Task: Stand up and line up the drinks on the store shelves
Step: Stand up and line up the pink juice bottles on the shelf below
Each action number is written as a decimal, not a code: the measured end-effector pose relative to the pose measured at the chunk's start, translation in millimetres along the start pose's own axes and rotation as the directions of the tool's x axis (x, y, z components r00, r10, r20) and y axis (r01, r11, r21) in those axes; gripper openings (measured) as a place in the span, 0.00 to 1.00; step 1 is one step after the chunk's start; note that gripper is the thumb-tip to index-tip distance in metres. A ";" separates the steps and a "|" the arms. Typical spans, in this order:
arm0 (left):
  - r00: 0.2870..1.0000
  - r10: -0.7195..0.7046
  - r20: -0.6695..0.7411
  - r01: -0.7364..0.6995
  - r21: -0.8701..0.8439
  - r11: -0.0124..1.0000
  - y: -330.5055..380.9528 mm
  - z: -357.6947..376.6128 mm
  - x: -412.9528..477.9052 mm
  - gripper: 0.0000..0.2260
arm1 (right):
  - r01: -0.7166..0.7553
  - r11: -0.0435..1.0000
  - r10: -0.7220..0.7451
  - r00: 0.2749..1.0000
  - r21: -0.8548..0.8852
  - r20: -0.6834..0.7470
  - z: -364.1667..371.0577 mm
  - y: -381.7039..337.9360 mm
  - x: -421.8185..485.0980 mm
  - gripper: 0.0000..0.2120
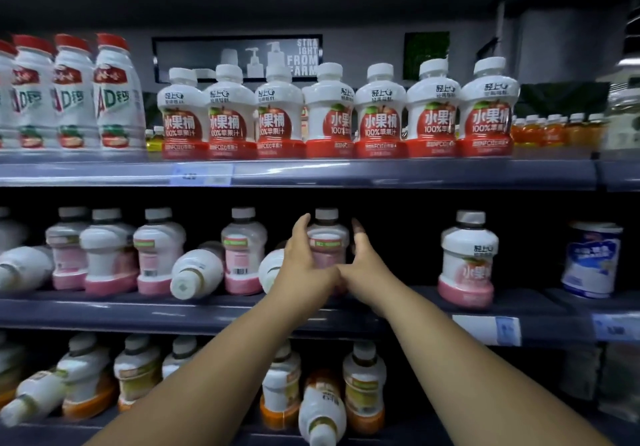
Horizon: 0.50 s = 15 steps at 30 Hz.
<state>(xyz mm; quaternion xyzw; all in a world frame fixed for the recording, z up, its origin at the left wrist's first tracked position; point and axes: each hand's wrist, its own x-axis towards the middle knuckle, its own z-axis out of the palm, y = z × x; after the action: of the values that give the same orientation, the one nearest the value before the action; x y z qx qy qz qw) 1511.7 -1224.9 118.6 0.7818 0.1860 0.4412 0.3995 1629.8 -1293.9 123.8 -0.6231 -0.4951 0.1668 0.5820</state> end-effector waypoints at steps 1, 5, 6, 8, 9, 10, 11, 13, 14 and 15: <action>1.000 -0.010 0.010 0.010 -0.026 1.000 -1.7 1.0 3.5 0.50 | 0.010 1.000 -0.010 1.000 0.023 0.005 -0.1 0.7 0.3 0.57; 0.996 0.001 0.090 0.005 -0.063 0.998 -1.7 9.7 11.7 0.52 | 0.047 0.999 -0.048 0.997 -0.005 -0.064 -9.0 6.5 -10.2 0.54; 0.994 -0.006 0.113 0.014 -0.069 0.998 -1.5 12.9 13.1 0.51 | 0.050 0.998 -0.052 0.995 -0.022 -0.086 -12.7 6.8 -15.2 0.53; 0.990 -0.019 0.140 0.029 -0.068 0.997 -2.5 21.4 17.5 0.49 | 0.043 0.997 -0.050 0.990 -0.060 -0.134 -23.8 9.7 -26.4 0.47; 0.989 -0.031 0.148 0.041 -0.065 0.997 -4.1 25.8 20.3 0.48 | 0.044 0.995 -0.058 0.985 -0.090 -0.163 -30.8 11.9 -32.3 0.45; 0.987 -0.045 0.157 0.056 -0.068 0.996 -4.1 29.7 22.4 0.47 | 0.051 0.990 -0.077 0.977 -0.132 -0.201 -38.1 14.8 -38.0 0.43; 0.983 -0.066 0.169 0.076 -0.052 0.996 -5.4 33.2 24.8 0.47 | 0.067 0.982 -0.108 0.966 -0.176 -0.236 -44.6 17.5 -43.0 0.42; 0.978 -0.083 0.190 0.086 -0.010 0.996 -2.0 43.2 26.2 0.49 | 0.092 0.962 -0.164 0.948 -0.257 -0.273 -57.3 21.0 -51.4 0.39; 0.982 -0.079 0.174 0.076 0.027 0.997 0.1 48.5 27.0 0.51 | 0.106 0.950 -0.189 0.943 -0.294 -0.273 -62.5 19.9 -54.8 0.38; 0.987 -0.070 0.144 0.061 0.069 0.996 1.2 54.4 29.0 0.53 | 0.123 0.934 -0.220 0.938 -0.336 -0.268 -66.9 17.7 -57.4 0.36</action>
<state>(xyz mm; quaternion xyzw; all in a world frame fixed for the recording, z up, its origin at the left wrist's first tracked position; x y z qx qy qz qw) 1572.9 -1232.0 119.4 0.8179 0.1959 0.3631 0.4010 1663.7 -1374.9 104.7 -0.6794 -0.4741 -0.0630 0.5565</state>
